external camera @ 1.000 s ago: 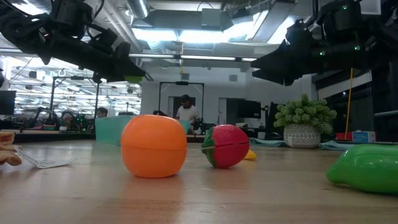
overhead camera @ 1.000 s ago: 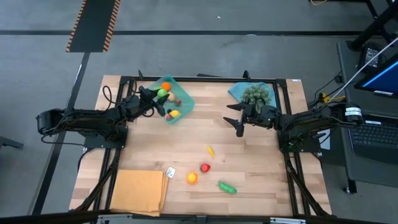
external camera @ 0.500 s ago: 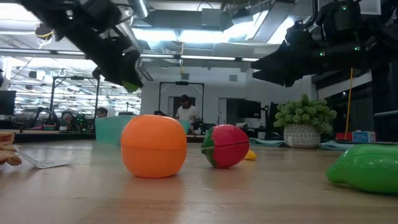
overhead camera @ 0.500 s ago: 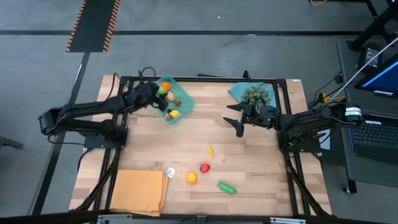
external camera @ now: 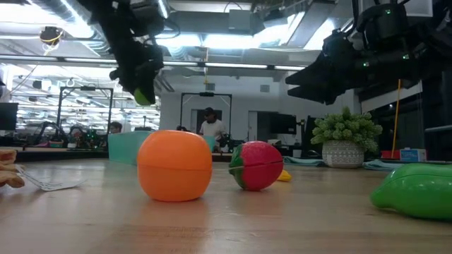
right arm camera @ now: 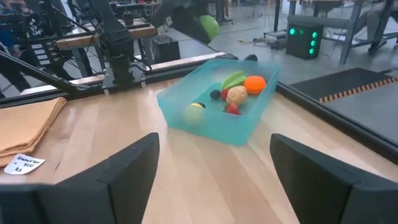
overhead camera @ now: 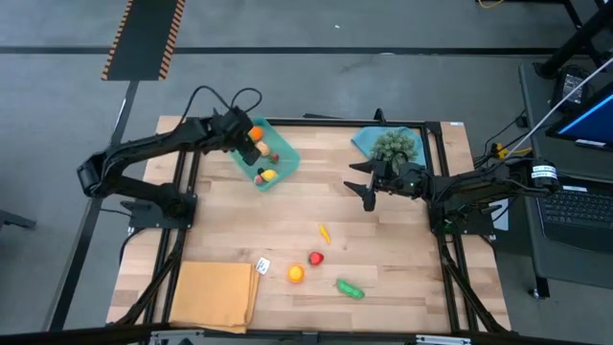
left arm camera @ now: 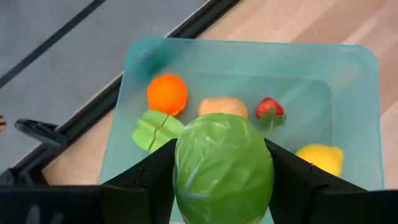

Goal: Pick and placing Produce into tupperware
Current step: Put the green cabbage into the blue bin

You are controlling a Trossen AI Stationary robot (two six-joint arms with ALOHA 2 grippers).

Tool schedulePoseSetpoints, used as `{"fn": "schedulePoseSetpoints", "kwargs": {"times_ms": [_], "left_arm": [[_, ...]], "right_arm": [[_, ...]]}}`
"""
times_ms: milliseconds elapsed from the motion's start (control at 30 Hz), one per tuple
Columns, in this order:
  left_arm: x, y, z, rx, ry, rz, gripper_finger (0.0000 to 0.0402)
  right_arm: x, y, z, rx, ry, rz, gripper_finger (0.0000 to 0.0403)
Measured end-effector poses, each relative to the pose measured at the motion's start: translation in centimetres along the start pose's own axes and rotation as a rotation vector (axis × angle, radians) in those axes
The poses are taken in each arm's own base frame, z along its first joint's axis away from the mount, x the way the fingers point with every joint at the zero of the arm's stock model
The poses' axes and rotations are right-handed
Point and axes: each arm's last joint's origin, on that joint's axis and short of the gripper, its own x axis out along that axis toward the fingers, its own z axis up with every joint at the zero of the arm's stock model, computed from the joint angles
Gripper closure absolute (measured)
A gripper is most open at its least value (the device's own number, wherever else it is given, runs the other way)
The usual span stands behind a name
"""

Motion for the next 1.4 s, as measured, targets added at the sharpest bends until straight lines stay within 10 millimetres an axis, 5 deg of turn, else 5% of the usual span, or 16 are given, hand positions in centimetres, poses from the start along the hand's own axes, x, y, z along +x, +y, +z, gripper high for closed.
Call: {"fn": "schedulePoseSetpoints", "kwargs": {"times_ms": [333, 1400], "left_arm": [[0.2, -0.3, 1.6, 0.048, 0.091, -0.021, 0.0213], [0.5, -0.5, 1.8, 0.044, 0.082, -0.038, 0.0212]], "right_arm": [[0.0, 0.0, -0.1, -0.007, 0.011, -0.001, 0.0095], [0.0, -0.1, -0.4, -0.032, 0.042, -0.004, 0.0095]]}}
